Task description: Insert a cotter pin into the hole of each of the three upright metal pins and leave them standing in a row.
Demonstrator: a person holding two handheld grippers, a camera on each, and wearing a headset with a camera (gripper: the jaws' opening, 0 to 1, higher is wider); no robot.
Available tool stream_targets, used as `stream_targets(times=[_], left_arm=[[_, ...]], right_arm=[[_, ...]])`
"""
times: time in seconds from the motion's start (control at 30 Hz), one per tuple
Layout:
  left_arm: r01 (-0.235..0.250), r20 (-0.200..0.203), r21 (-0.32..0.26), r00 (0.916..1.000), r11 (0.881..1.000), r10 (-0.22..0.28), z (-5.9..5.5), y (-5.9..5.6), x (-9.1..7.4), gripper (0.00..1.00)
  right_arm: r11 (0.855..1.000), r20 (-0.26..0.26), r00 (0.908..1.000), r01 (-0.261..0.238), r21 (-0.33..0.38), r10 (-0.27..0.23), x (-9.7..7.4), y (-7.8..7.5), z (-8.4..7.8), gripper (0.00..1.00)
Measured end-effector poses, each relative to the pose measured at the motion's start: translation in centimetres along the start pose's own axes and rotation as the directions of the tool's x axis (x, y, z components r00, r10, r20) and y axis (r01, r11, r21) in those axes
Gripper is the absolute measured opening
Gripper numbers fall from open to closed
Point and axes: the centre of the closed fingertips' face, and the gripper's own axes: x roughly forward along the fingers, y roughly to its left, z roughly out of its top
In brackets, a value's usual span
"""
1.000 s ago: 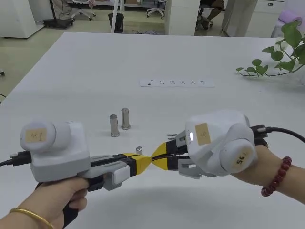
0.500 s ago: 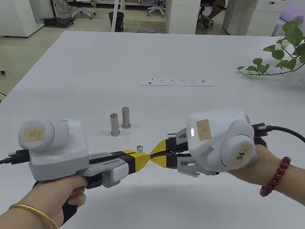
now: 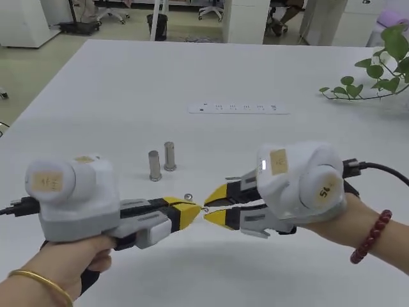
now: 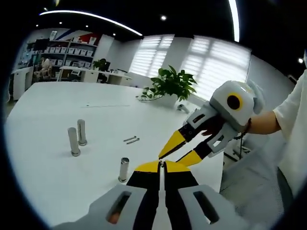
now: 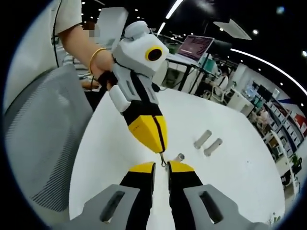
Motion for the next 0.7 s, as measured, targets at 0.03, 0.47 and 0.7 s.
stream_targets(times=[0.03, 0.47, 0.7], left_arm=[[0.000, -0.007, 0.022, 1.0000, 1.000, 0.000, -0.1, 0.0, 0.0, 0.00], [0.061, -0.112, 0.296, 0.9933, 0.953, -0.029, -1.6, -0.7, -0.1, 0.00], [0.119, -0.161, 0.393, 0.9852, 0.912, -0.059, -2.4, -1.5, -0.2, 0.00]], right_arm=[[1.000, 0.004, 1.0000, -0.004, 0.017, 0.004, -0.1, 0.0, 0.0, 0.13], [0.980, 0.025, 0.9940, -0.109, 0.168, 0.106, -0.7, 1.1, -1.0, 0.16], [0.970, 0.031, 0.9853, -0.171, 0.176, 0.168, -0.4, 2.4, -1.3, 0.16]])
